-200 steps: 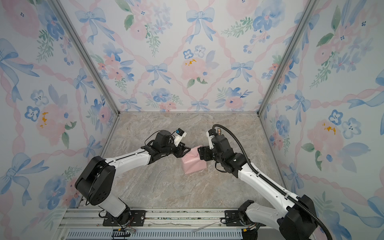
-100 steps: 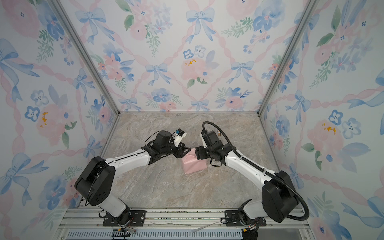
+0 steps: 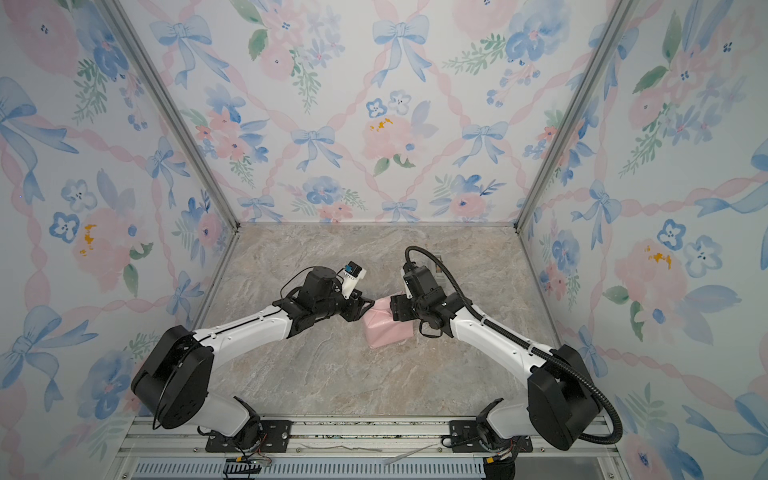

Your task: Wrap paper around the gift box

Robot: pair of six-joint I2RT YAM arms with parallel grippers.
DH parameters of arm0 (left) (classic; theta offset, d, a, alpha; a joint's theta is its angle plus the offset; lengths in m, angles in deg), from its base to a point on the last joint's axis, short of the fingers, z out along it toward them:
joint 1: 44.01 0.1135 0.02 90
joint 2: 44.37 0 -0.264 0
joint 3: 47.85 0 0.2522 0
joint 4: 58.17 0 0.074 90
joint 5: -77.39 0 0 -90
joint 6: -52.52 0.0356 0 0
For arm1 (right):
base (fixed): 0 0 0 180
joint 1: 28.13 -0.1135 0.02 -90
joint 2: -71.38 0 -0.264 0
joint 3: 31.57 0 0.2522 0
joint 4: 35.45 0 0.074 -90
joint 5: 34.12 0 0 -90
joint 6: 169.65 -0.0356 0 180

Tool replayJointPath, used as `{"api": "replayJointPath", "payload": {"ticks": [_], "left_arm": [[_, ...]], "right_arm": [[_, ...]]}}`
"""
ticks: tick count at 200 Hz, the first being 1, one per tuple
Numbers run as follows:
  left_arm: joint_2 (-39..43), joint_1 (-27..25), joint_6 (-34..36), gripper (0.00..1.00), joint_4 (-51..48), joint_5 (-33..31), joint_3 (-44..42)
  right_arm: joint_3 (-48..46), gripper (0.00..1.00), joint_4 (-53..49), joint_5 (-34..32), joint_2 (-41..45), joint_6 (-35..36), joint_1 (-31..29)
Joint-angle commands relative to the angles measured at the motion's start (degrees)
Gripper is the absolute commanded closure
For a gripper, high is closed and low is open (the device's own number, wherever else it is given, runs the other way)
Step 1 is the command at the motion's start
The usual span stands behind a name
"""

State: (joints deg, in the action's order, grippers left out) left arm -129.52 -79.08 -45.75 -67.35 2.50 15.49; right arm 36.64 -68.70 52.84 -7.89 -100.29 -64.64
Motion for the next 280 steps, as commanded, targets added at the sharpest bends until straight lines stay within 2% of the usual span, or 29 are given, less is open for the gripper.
{"api": "replayJointPath", "payload": {"ticks": [1,39,77,108,143,167,188,197,256,280], "left_arm": [[1.96,-0.34,-1.04,0.39,-3.92,-1.38,0.51],[0.50,-1.63,-1.46,0.38,-1.58,0.62,4.48],[-4.61,-2.70,-2.13,0.39,-0.62,1.82,6.33],[-6.78,-3.21,-2.19,0.39,-0.62,2.59,4.69],[-5.34,-3.43,-2.27,0.40,-0.64,2.21,1.12],[-4.45,-3.47,-1.95,0.40,-0.66,1.01,-0.60],[-4.52,-3.45,-1.59,0.40,-0.66,0.98,-0.98],[-4.67,-3.54,-1.57,0.40,-0.66,1.06,-0.96],[-4.47,-3.87,-1.31,0.41,-0.70,0.87,-0.97],[-3.46,-3.87,-1.73,0.41,-0.80,-0.13,-1.71]], "right_arm": [[-3.03,0.24,-6.47,-1.43,-0.65,-0.10,-0.49],[-3.64,0.24,-4.63,-0.25,-0.30,-0.36,-0.70],[-3.70,0.24,-3.66,0.59,-0.45,-0.63,-0.83],[-3.73,0.24,-3.67,0.96,0.29,-0.75,-0.84],[-2.31,0.23,-4.53,2.43,2.28,-0.22,-0.43],[-0.56,0.22,-3.65,6.81,4.47,0.34,1.65],[1.99,0.21,-2.09,16.30,3.15,-0.32,5.64],[3.39,0.22,-2.63,17.86,1.83,-0.44,6.42],[8.81,0.24,-7.51,10.97,-7.31,3.13,6.20],[8.52,0.30,-10.18,6.41,-9.40,2.71,5.95]]}}
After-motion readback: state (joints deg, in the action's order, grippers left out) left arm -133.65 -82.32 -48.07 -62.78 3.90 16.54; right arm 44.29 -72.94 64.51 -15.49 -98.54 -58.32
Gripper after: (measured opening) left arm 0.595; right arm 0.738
